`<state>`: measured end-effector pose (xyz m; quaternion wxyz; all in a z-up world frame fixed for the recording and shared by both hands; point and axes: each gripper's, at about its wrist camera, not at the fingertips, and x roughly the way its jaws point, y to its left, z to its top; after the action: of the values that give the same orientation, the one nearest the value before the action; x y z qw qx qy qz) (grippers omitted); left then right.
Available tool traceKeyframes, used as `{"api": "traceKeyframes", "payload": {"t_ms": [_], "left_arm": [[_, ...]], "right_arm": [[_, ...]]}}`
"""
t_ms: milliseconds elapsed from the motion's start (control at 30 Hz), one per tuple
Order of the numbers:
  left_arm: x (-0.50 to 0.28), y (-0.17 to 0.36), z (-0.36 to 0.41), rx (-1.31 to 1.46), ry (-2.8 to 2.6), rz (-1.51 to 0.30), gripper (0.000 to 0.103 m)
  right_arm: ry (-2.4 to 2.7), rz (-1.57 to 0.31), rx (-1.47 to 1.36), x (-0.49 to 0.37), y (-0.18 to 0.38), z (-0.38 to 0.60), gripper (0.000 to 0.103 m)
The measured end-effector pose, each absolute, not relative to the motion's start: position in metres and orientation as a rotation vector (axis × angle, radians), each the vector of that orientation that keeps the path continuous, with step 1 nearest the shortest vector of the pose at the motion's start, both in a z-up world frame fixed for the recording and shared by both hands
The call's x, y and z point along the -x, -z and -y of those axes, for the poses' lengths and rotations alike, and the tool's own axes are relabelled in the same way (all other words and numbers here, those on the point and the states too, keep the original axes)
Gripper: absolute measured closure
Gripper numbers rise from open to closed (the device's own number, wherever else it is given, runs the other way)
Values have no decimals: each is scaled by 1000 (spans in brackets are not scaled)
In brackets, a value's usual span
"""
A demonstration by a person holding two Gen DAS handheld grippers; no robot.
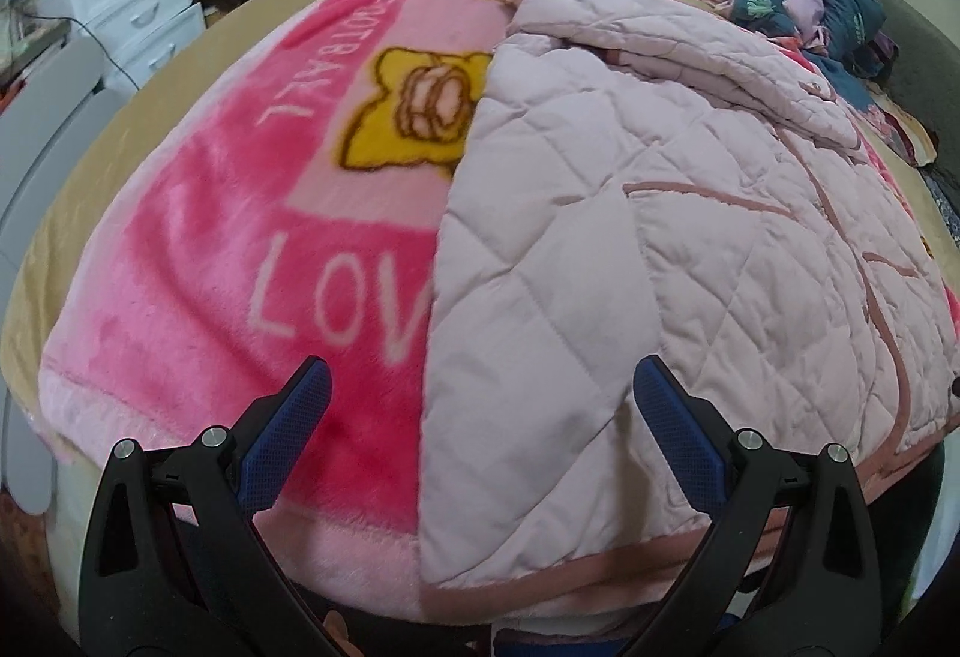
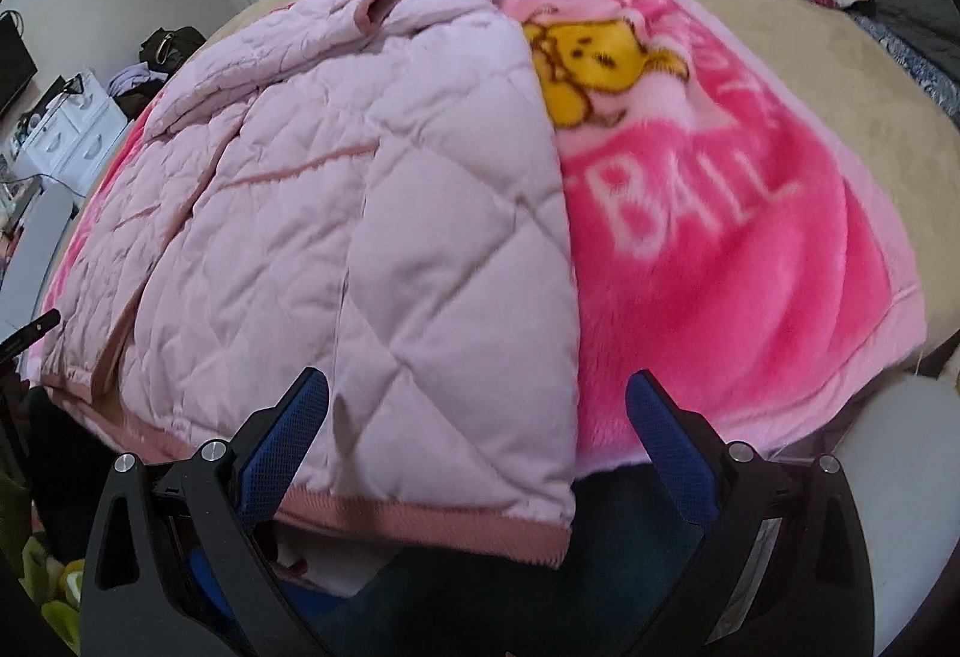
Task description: Fold large clothes
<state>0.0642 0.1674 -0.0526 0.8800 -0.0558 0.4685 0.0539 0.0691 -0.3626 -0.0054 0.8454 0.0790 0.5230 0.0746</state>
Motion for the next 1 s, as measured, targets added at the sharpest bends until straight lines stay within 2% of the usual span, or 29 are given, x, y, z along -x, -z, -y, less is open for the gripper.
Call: {"api": "traceKeyframes", "payload": {"t_ms": [167, 267, 433, 467, 500, 533, 600, 700, 933, 1000], "left_arm": [[-57, 55, -172, 121, -106, -985, 8], [-53, 61, -175, 154, -95, -1003, 8], [-50, 63, -169, 156, -64, -1013, 8], [-50, 63, -167, 167, -49, -1016, 8], [-50, 64, -165, 171, -39, -1018, 8], [-50, 64, -163, 171, -31, -1021, 8], [-51, 67, -156, 162, -14, -1028, 8], [-54, 70, -148, 151, 9, -1041, 8], [-57, 77, -142, 147, 20, -1054, 8], [-56, 77, -142, 151, 25, -1053, 8]], "right_arm": [[-199, -1131, -188, -63, 13, 360, 6], [-234, -1153, -196, -63, 18, 357, 18], [-261, -1157, -252, -61, 19, 361, 28], [-270, -1158, -255, -61, 18, 362, 34], [-280, -1156, -243, -60, 16, 361, 44], [-287, -1153, -230, -60, 15, 360, 48], [-316, -1135, -200, -58, 6, 356, 65], [-354, -1094, -184, -57, -9, 352, 78], [-416, -1030, -212, -66, -31, 350, 79], [-416, -1044, -208, -68, -26, 351, 75]]}}
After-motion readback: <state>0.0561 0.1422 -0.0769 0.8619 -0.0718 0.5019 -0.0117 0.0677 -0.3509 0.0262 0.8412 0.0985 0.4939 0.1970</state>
